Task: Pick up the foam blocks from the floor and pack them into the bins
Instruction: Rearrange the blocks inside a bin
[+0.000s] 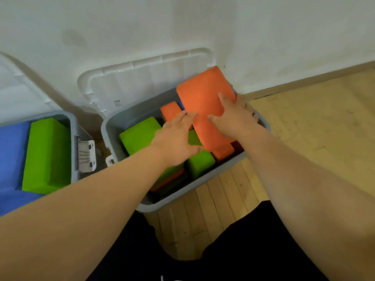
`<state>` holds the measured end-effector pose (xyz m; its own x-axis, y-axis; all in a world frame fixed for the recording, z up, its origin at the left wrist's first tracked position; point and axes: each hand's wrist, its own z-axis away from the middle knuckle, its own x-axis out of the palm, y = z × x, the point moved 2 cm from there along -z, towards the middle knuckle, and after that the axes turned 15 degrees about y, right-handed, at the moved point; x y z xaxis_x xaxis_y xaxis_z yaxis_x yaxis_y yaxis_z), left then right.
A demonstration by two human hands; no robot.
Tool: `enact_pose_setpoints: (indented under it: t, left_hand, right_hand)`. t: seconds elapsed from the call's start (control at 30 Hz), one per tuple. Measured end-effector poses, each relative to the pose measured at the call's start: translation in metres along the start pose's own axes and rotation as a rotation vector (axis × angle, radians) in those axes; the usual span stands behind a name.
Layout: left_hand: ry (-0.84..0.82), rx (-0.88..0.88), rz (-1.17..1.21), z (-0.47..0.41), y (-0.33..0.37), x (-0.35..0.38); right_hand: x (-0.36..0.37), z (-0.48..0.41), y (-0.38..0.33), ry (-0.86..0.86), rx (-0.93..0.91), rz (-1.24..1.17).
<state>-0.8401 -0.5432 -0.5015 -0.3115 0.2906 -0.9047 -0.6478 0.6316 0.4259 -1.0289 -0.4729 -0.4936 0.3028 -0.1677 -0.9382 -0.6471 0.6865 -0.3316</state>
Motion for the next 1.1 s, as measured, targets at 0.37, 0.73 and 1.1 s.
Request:
enact_pose_setpoints:
  t: [0.37, 0.73, 1.1]
  left_hand:
    - [-0.125, -0.458, -0.359, 0.103, -0.101, -0.007]
    - [-0.188, -0.518, 0.136, 0.125, -0.161, 0.014]
    - [-0.254, -0.381, 0.027, 0.121, -0.203, -0.002]
  right_hand:
    - [0.046, 0.038, -0.080, -0.073, -0.637, -0.120]
    - [0.122, 0.091, -0.044, -0.656, -0.495, 0.129]
    - [0.143, 0.125, -0.081, -0.454, -0.270, -0.038]
